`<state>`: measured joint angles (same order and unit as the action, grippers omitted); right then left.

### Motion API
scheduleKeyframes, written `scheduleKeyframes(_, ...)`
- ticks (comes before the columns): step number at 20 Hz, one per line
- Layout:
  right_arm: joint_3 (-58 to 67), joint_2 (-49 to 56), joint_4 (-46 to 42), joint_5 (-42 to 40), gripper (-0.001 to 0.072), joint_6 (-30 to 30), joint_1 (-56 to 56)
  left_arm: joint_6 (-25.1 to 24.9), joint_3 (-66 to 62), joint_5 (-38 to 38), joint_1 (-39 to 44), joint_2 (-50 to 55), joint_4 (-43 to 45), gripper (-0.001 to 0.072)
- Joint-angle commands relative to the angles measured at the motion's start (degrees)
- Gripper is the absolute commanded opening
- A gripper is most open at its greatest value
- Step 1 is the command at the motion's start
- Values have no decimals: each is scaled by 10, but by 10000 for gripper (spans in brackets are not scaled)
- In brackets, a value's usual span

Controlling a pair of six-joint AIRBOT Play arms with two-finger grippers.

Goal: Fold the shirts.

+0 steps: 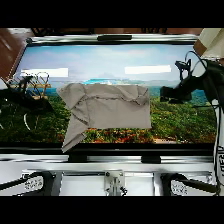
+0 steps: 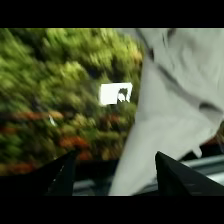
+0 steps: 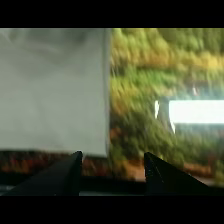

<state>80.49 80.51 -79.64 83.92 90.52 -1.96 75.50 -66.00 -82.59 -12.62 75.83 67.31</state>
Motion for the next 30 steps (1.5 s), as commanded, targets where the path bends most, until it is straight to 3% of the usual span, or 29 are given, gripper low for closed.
scheduleKeyframes(1,-75,-46,33,55,499,-20,-59,-40,175,31,-16,-52,-44,564)
scheduleKeyframes(3,-105,-53,45,48,499,-20,-62,-63,235,61,-3,-55,-44,565)
scheduleKeyframes(5,-128,-53,46,41,500,-15,-56,-74,269,86,24,-54,-44,623)
scheduleKeyframes(13,-233,-52,99,-69,500,7,-53,-75,290,178,105,-22,-114,593)
scheduleKeyframes(18,-283,-12,163,-151,500,10,-52,-74,289,165,104,-17,-123,31)
scheduleKeyframes(22,-284,34,191,-185,500,-10,-6,-74,289,148,104,-29,-123,34)
scheduleKeyframes(25,-284,42,192,-211,499,12,15,-74,289,148,104,-58,-123,33)
scheduleKeyframes(26,-284,42,197,-214,483,17,15,-74,287,148,104,-71,-123,33)
scheduleKeyframes(27,-284,42,204,-214,308,19,15,-73,283,148,104,-83,-123,33)
scheduleKeyframes(28,-284,42,210,-214,181,22,15,-73,275,145,104,-93,-123,33)
scheduleKeyframes(29,-284,42,222,-212,175,24,16,-73,264,141,104,-102,-123,33)
scheduleKeyframes(30,-283,41,236,-208,56,22,15,-73,250,133,104,-110,-123,33)
